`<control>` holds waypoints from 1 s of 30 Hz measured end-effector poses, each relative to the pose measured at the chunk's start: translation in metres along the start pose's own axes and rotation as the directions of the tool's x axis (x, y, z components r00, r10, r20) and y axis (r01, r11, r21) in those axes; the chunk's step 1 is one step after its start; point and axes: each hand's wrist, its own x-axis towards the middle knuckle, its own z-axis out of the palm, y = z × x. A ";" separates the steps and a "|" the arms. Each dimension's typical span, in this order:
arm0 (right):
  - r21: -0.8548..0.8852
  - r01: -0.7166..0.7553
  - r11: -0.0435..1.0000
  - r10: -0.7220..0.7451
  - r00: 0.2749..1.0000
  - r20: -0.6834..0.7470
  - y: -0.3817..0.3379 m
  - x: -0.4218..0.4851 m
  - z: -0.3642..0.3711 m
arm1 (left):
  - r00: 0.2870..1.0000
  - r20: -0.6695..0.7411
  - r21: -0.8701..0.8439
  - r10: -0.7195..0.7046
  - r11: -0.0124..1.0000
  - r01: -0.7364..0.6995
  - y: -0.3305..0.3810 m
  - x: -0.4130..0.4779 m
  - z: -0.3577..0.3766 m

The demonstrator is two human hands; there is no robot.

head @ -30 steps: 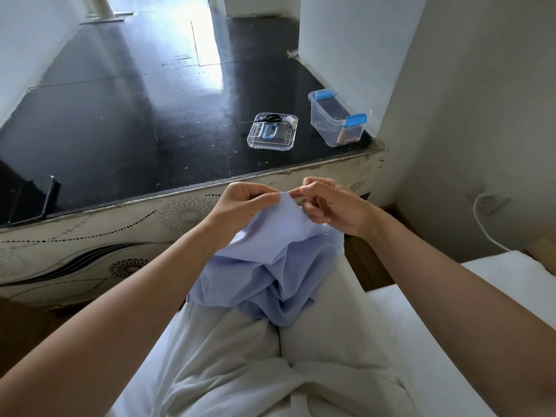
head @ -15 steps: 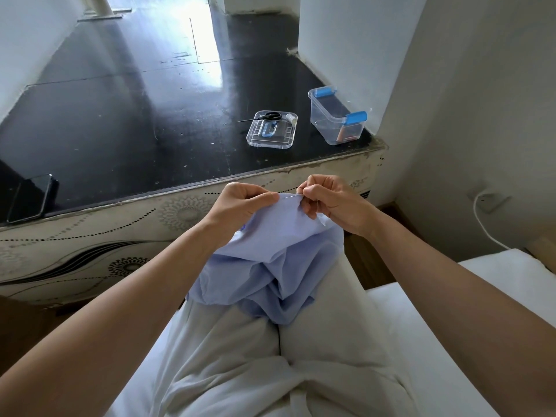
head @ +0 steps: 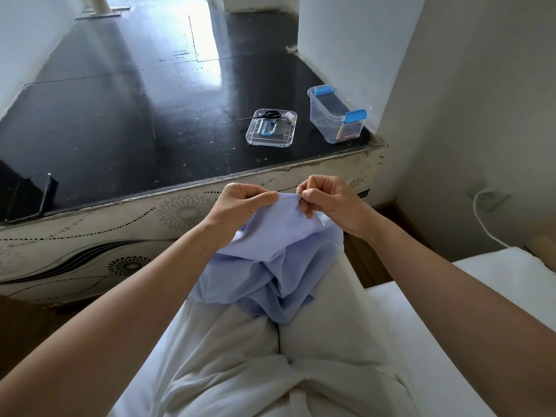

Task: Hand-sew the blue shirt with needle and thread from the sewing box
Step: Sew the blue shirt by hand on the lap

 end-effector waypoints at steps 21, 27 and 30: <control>0.264 -0.061 0.963 0.021 0.988 0.150 0.003 -0.005 -0.003 | 0.991 0.131 -0.128 0.000 0.992 0.017 0.000 -0.001 0.001; 0.362 -0.082 0.929 0.015 0.983 0.183 0.005 -0.005 -0.003 | 0.980 0.197 -0.204 -0.007 0.978 0.048 0.002 -0.003 0.002; 0.394 -0.093 0.914 0.018 0.982 0.189 0.005 -0.005 -0.002 | 0.969 0.246 -0.260 -0.008 0.963 0.074 0.002 -0.004 0.003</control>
